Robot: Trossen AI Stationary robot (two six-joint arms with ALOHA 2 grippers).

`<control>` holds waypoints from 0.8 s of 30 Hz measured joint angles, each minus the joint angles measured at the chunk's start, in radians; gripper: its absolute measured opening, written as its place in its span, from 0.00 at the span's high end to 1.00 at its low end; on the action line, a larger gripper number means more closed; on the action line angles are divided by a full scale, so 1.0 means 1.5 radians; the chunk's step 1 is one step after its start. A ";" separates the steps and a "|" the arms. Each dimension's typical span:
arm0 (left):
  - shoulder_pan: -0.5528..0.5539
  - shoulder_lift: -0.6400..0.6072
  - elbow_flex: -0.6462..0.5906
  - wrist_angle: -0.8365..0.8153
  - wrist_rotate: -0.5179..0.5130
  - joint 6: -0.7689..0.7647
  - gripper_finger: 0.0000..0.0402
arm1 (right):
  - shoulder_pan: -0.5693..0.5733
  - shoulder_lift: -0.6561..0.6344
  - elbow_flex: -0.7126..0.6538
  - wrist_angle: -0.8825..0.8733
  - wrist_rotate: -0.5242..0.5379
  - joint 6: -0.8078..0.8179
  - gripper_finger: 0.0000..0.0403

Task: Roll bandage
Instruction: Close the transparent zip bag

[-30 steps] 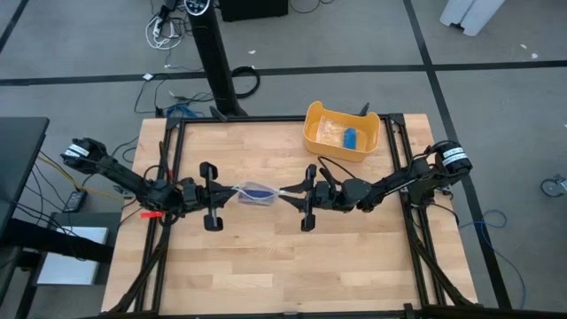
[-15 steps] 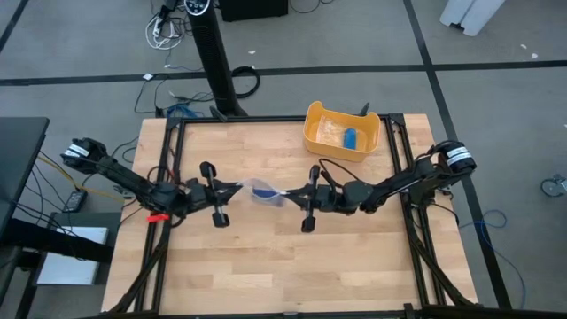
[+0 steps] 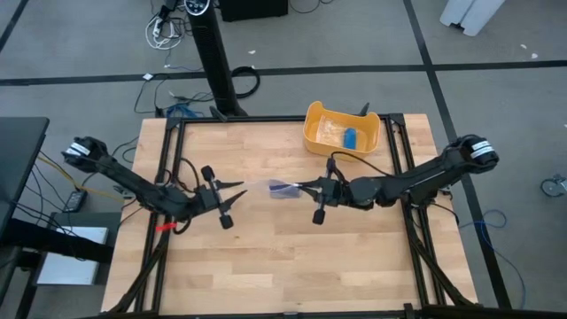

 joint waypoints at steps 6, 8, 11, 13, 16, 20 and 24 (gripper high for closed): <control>-0.010 0.007 0.165 -0.313 0.032 -0.105 0.69 | 0.000 0.005 0.015 -0.069 0.001 -0.001 1.00; -0.010 0.028 0.229 -0.403 0.041 -0.130 0.69 | 0.000 0.022 0.037 -0.100 0.000 -0.004 1.00; -0.010 0.069 0.305 -0.469 0.041 -0.129 0.69 | 0.000 0.057 0.079 -0.128 0.000 -0.018 1.00; -0.008 0.101 0.346 -0.481 0.042 -0.111 0.69 | 0.000 0.079 0.108 -0.143 0.001 -0.029 1.00; -0.001 0.149 0.395 -0.517 0.043 -0.100 0.69 | 0.003 0.114 0.149 -0.176 0.017 -0.049 1.00; 0.010 0.196 0.437 -0.543 0.038 -0.099 0.69 | 0.014 0.145 0.198 -0.217 0.028 -0.060 1.00; 0.020 0.220 0.452 -0.556 0.036 -0.091 0.69 | 0.027 0.160 0.222 -0.231 0.030 -0.076 1.00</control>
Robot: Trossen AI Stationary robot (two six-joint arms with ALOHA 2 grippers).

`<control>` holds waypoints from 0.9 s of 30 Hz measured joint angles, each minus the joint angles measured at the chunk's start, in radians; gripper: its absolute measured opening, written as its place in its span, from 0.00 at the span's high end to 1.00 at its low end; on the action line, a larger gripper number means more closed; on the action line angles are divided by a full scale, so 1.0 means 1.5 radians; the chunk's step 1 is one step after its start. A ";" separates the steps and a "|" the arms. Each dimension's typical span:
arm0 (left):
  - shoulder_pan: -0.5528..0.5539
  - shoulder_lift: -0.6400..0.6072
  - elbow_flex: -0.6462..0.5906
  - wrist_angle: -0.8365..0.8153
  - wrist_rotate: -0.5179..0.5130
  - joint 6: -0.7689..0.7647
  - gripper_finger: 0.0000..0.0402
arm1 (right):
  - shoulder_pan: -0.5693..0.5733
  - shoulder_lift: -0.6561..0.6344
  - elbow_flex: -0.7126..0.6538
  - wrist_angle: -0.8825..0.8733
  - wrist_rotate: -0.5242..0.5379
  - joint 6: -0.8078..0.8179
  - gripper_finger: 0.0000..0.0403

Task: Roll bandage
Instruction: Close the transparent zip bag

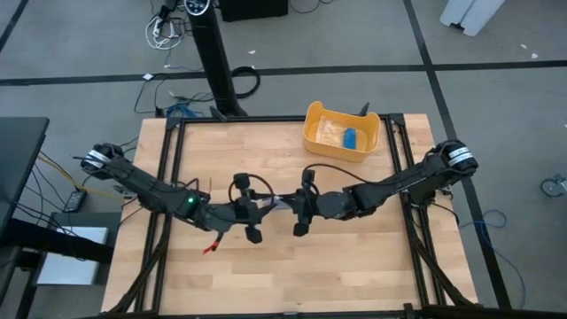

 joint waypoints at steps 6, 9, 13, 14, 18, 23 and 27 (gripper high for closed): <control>0.007 0.005 0.001 -0.002 0.015 0.006 0.69 | 0.012 0.000 0.006 0.005 0.004 -0.015 1.00; 0.007 0.005 0.001 0.002 0.027 0.007 0.69 | 0.012 0.000 0.006 0.007 0.004 -0.015 1.00; 0.007 0.005 0.001 0.002 0.034 0.007 0.71 | 0.012 0.000 0.006 0.012 0.004 -0.016 1.00; 0.007 0.006 0.001 0.002 0.034 0.007 0.72 | 0.012 0.000 0.006 0.013 0.004 -0.016 1.00; 0.009 0.016 0.000 0.002 0.034 0.024 0.78 | 0.012 0.000 0.006 0.014 0.004 -0.016 1.00; 0.013 0.022 0.000 0.006 0.032 0.030 0.89 | 0.014 0.000 0.005 0.013 0.007 -0.017 1.00; 0.012 0.022 0.000 0.011 0.032 0.044 0.94 | 0.015 0.000 0.005 0.008 0.018 -0.017 1.00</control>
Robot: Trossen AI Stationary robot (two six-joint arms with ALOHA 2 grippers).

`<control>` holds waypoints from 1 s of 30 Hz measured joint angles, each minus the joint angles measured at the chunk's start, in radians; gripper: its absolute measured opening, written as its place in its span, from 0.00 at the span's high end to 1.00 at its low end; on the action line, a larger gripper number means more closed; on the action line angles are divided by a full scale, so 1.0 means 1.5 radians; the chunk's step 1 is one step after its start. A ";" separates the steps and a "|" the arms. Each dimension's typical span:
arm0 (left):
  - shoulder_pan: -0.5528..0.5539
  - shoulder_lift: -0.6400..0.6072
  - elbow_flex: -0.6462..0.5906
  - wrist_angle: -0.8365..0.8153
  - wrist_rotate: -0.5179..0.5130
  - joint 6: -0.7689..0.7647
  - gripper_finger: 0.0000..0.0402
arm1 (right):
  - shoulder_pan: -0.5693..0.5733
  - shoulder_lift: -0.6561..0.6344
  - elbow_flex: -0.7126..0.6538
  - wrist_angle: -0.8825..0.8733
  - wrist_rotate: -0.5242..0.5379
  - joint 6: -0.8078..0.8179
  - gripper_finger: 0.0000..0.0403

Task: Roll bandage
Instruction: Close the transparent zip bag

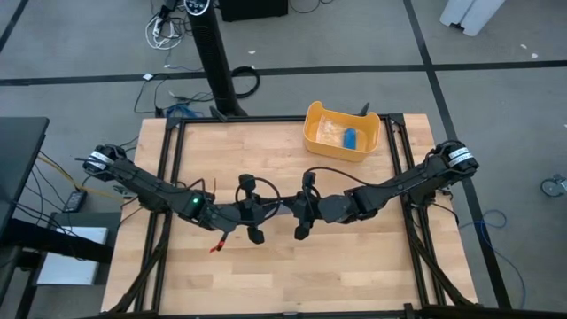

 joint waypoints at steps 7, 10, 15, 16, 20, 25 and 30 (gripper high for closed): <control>-0.001 0.000 0.001 -0.031 -0.013 -0.015 0.94 | 0.008 0.000 0.000 -0.002 0.002 -0.004 1.00; -0.001 0.000 0.001 -0.040 -0.018 -0.019 0.94 | 0.009 0.000 0.000 -0.002 0.003 -0.005 1.00; -0.002 0.000 0.001 -0.065 -0.031 -0.023 0.94 | 0.010 0.000 0.000 -0.003 0.016 -0.006 1.00; -0.002 0.000 0.001 -0.071 -0.034 -0.024 0.94 | 0.010 0.000 0.000 -0.003 0.017 -0.006 1.00; -0.002 0.000 0.001 -0.078 -0.042 -0.024 0.94 | 0.012 0.000 0.000 -0.004 0.021 -0.006 1.00; -0.002 -0.001 0.001 -0.091 -0.042 -0.025 0.94 | 0.018 -0.003 0.000 -0.004 0.021 -0.007 1.00; -0.002 -0.001 0.001 -0.120 -0.043 -0.043 0.94 | 0.024 -0.003 0.000 -0.004 0.022 -0.011 1.00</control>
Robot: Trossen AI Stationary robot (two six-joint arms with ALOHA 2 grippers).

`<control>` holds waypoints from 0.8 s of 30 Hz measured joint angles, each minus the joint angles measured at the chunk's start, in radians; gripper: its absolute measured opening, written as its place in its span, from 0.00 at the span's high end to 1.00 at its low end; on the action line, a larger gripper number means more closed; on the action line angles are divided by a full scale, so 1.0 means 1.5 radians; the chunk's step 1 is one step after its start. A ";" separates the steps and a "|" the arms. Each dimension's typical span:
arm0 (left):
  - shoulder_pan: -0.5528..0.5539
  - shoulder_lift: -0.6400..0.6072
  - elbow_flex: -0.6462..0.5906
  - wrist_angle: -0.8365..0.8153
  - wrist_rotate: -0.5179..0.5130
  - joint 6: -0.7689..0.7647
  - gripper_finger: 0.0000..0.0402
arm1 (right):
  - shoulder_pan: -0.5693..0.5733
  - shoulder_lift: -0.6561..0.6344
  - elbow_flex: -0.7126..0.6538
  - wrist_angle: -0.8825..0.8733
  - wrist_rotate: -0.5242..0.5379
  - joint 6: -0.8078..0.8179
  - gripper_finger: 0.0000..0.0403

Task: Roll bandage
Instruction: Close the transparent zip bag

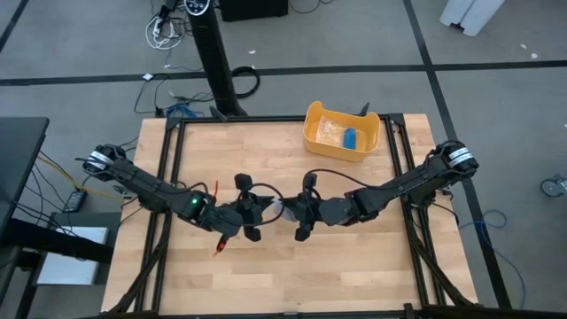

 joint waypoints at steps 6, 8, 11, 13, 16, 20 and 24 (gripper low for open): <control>-0.001 0.000 -0.001 -0.033 -0.007 -0.013 0.94 | 0.005 -0.001 0.000 0.000 0.001 0.000 1.00; -0.001 0.000 -0.002 -0.040 -0.010 -0.015 0.94 | 0.006 -0.001 0.000 0.000 0.001 -0.001 1.00; -0.001 0.000 -0.002 -0.047 -0.012 -0.019 0.94 | 0.008 -0.002 0.000 0.000 0.001 -0.001 1.00; -0.001 0.000 -0.002 -0.055 -0.020 -0.020 0.94 | 0.008 -0.002 0.000 0.000 0.001 -0.001 1.00; -0.001 0.000 -0.002 -0.073 -0.030 -0.031 0.94 | 0.012 -0.002 0.000 -0.001 0.009 -0.001 1.00; -0.001 0.000 -0.002 -0.095 -0.038 -0.044 0.94 | 0.018 -0.003 0.000 -0.007 0.015 -0.001 1.00; -0.001 0.000 -0.002 -0.110 -0.037 -0.054 0.94 | 0.020 -0.003 0.000 -0.011 0.016 -0.001 1.00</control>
